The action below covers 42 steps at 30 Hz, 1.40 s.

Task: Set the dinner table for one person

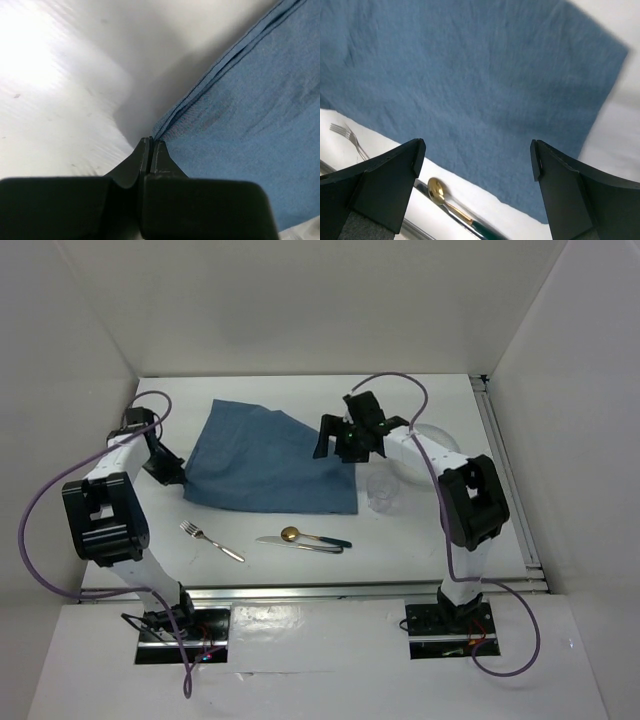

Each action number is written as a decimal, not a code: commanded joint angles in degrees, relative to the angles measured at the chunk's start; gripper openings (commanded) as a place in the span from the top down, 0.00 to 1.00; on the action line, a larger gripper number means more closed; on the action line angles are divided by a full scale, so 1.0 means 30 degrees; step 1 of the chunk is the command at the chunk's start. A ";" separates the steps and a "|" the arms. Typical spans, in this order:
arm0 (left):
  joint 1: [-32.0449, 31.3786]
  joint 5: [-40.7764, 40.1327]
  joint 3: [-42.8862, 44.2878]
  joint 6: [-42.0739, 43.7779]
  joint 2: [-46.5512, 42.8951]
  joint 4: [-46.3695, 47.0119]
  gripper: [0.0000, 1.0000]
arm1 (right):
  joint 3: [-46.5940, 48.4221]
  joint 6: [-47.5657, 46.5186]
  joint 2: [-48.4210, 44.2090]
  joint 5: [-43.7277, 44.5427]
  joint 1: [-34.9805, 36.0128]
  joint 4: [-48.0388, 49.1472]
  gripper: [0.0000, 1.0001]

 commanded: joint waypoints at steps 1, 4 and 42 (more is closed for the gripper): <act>0.0826 -0.1079 -0.0178 -0.0748 -0.1071 -0.0099 1.00 | -0.1758 0.0632 -0.1805 0.0788 0.0905 0.0894 0.01; 0.1239 -0.1255 -0.0178 -0.0926 -0.1278 -0.0099 1.00 | -0.2853 0.0837 -0.2400 0.1460 0.1112 0.1165 0.03; 0.1065 0.0972 0.1256 0.1066 -0.1600 -0.0714 1.00 | -0.1980 0.1745 0.3098 0.3161 0.4098 0.0081 0.10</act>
